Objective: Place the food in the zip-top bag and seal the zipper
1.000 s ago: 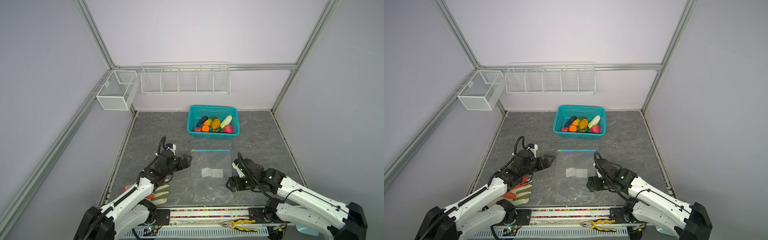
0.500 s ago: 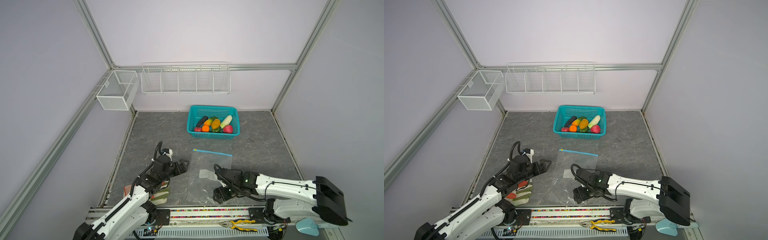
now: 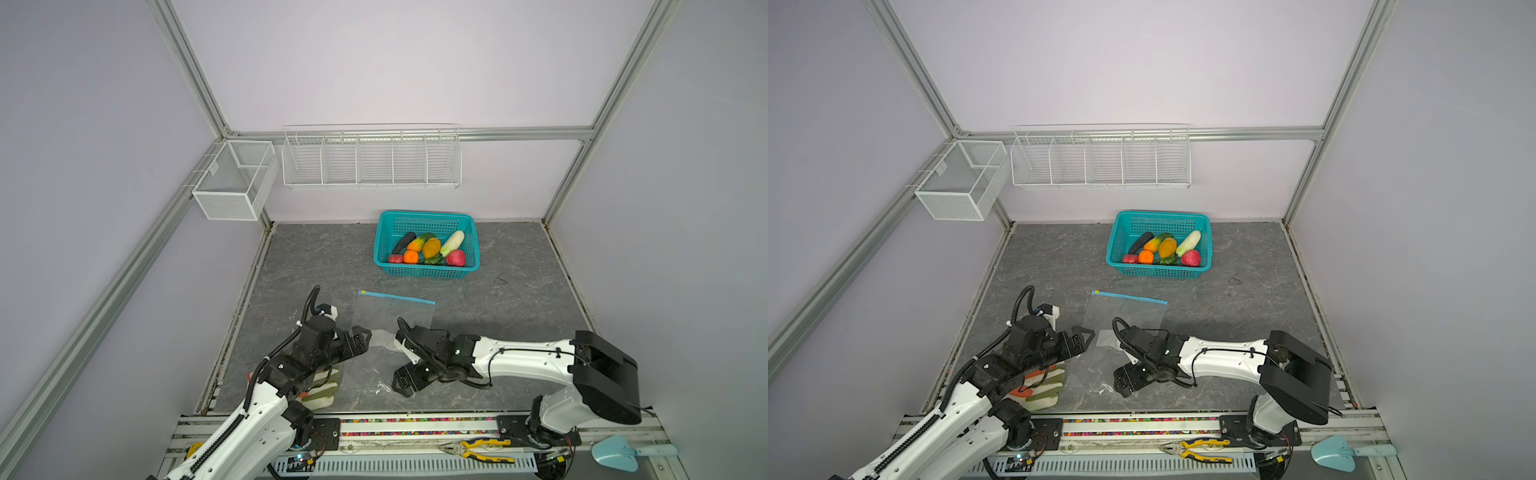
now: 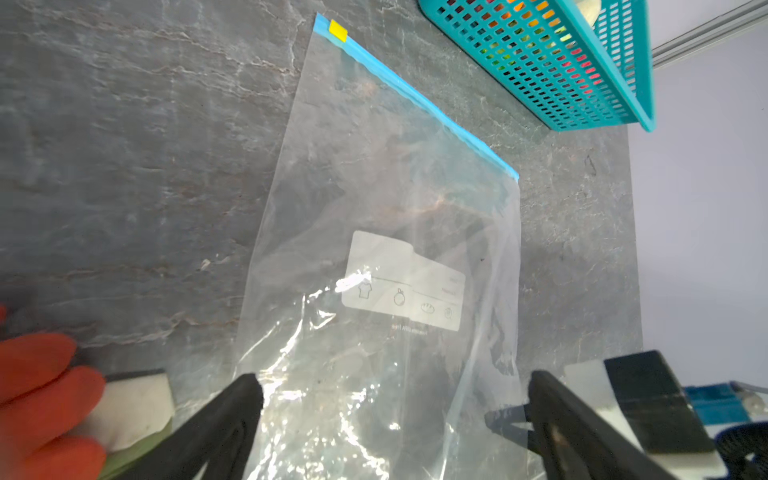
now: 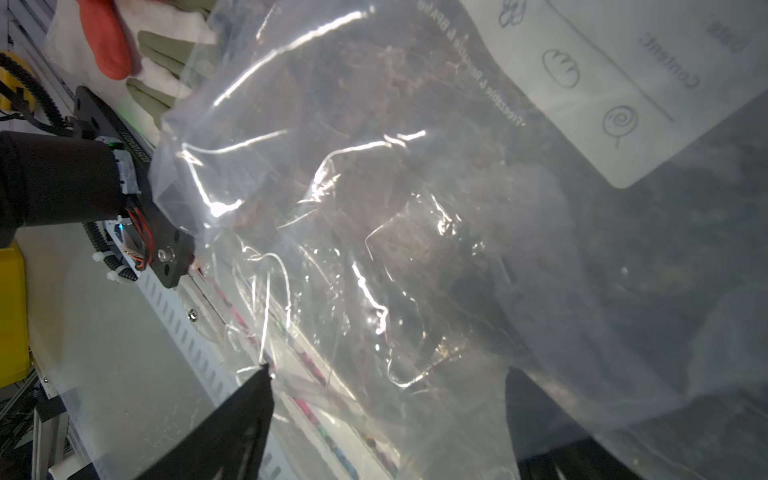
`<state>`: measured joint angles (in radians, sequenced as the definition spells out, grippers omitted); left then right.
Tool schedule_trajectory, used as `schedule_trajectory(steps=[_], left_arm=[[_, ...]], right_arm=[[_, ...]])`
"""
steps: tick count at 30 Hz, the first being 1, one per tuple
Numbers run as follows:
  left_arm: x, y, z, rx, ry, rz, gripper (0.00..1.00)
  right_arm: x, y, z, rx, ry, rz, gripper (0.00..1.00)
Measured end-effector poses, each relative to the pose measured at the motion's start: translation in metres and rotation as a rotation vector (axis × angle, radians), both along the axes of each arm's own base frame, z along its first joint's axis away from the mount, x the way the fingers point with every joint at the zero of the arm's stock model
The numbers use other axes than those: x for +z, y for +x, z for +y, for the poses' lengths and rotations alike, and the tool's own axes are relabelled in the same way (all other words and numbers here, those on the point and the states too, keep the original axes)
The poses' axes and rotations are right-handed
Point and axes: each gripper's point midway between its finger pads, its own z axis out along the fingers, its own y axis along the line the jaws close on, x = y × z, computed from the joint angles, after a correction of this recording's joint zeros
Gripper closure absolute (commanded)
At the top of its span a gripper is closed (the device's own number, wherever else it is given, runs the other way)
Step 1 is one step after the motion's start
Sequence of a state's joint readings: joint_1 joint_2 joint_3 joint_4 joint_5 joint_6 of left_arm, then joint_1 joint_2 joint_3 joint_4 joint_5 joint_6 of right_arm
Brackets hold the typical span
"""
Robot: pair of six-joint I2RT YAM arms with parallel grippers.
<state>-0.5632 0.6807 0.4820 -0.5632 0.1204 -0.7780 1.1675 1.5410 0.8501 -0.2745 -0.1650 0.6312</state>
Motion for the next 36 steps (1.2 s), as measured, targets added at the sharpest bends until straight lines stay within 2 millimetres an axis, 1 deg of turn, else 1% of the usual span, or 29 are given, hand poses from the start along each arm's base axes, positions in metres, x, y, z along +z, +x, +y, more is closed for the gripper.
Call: schedule_trajectory(steps=[2, 4, 8, 12, 16, 19, 23, 27, 29, 33, 36], left_arm=[[0.002, -0.005, 0.001, 0.001, 0.000, 0.028, 0.00], [-0.001, -0.011, 0.003, 0.005, 0.003, 0.066, 0.00], [-0.013, -0.029, 0.011, 0.021, 0.020, 0.160, 0.00], [-0.016, -0.044, 0.009, 0.022, -0.017, 0.236, 0.00], [-0.021, -0.061, 0.005, 0.003, -0.049, 0.334, 0.00], [-0.024, -0.076, 0.006, -0.004, -0.064, 0.398, 0.01], [-0.022, -0.091, 0.004, -0.020, -0.111, 0.419, 0.00], [-0.039, -0.108, 0.002, -0.026, -0.128, 0.485, 0.00], [-0.044, -0.111, 0.001, -0.031, -0.123, 0.502, 0.00], [-0.046, -0.105, -0.006, -0.036, -0.126, 0.507, 0.01], [-0.050, -0.096, -0.013, -0.044, -0.119, 0.506, 0.00]], right_arm=[[0.002, 0.001, 0.002, 0.002, 0.016, -0.011, 0.12], [0.005, 0.002, 0.001, -0.001, 0.033, -0.022, 0.12], [0.017, 0.000, -0.010, -0.010, 0.069, -0.047, 0.12], [0.034, 0.009, -0.021, -0.047, 0.119, -0.085, 0.09], [0.046, 0.034, -0.034, -0.133, 0.145, -0.117, 0.08], [0.046, 0.058, -0.046, -0.230, 0.141, -0.121, 0.08], [0.048, 0.090, -0.058, -0.358, 0.162, -0.115, 0.08], [0.038, 0.114, -0.062, -0.422, 0.153, -0.086, 0.06], [0.030, 0.124, -0.060, -0.437, 0.144, -0.065, 0.04], [0.011, 0.140, -0.059, -0.451, 0.130, -0.023, 0.00], [0.001, 0.149, -0.059, -0.455, 0.136, 0.001, 0.03]])
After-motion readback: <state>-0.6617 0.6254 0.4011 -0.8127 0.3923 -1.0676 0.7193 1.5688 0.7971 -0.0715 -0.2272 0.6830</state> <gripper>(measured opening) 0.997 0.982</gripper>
